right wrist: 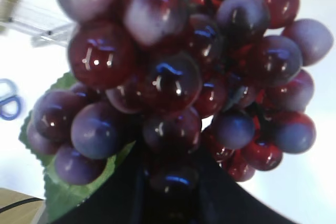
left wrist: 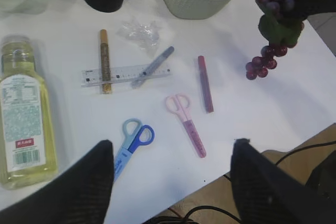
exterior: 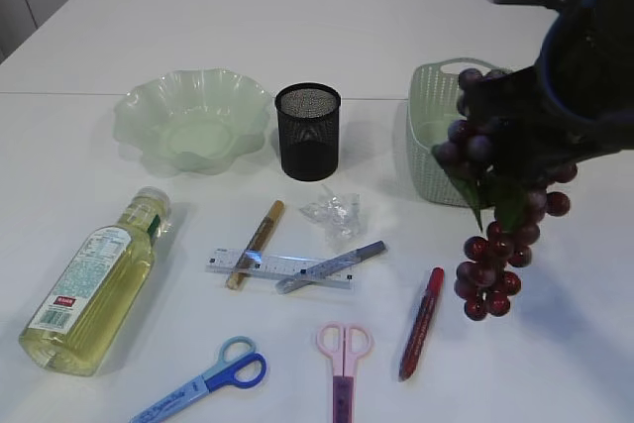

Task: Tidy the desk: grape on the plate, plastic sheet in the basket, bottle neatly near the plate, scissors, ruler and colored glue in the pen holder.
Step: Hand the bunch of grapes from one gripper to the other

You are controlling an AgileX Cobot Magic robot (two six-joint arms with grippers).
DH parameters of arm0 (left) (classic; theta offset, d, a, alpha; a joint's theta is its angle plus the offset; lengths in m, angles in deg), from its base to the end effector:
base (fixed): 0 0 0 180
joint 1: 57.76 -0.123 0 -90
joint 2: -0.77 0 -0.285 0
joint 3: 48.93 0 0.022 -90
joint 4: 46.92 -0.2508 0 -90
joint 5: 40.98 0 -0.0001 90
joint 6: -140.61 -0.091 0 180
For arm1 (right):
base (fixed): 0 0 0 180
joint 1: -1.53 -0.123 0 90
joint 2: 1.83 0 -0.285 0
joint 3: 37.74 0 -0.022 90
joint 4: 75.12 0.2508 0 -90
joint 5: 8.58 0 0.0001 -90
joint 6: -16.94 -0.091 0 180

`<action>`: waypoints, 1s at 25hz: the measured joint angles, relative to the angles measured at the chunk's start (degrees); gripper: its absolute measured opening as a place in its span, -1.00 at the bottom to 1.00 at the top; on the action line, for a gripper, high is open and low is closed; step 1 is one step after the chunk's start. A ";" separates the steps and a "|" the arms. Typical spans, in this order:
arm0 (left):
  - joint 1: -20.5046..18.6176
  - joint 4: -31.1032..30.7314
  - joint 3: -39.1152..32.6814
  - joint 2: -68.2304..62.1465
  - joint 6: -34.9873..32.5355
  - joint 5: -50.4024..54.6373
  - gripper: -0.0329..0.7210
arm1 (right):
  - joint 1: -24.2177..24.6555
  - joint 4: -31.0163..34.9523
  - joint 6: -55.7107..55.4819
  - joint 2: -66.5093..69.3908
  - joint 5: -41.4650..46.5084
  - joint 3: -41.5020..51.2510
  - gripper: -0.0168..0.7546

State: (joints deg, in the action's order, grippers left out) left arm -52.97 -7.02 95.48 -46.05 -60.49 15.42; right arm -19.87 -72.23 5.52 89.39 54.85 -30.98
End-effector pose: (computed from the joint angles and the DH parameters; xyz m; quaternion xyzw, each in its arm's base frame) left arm 0.1038 -0.0575 0.3347 0.1223 0.8748 -0.2822 0.3745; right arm 0.2652 0.1083 0.3087 -0.0784 0.9835 0.0687 0.1481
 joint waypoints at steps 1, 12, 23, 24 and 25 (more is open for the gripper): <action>0.00 1.14 0.00 -1.53 -1.97 -0.41 0.44 | -0.57 0.41 0.14 0.00 0.18 -0.64 -0.56; 0.11 13.24 0.00 -16.50 -23.38 -5.09 0.44 | -1.90 14.63 9.94 0.00 -0.34 -6.89 -0.56; 5.94 29.30 0.00 -24.33 -41.10 -5.86 0.47 | -1.90 34.42 24.41 0.00 -1.64 -6.89 -0.56; 7.12 30.58 0.00 -24.66 -41.90 -5.86 0.51 | -1.90 36.24 25.69 0.00 -1.76 -6.89 -0.56; 8.29 31.92 0.00 -25.36 -42.53 -5.86 0.55 | -1.90 38.04 27.12 0.00 -1.96 -6.89 -0.56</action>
State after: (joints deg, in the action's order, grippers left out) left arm -44.68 24.90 95.48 -71.41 -103.02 9.56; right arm -21.78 -34.19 32.64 89.39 52.89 -37.88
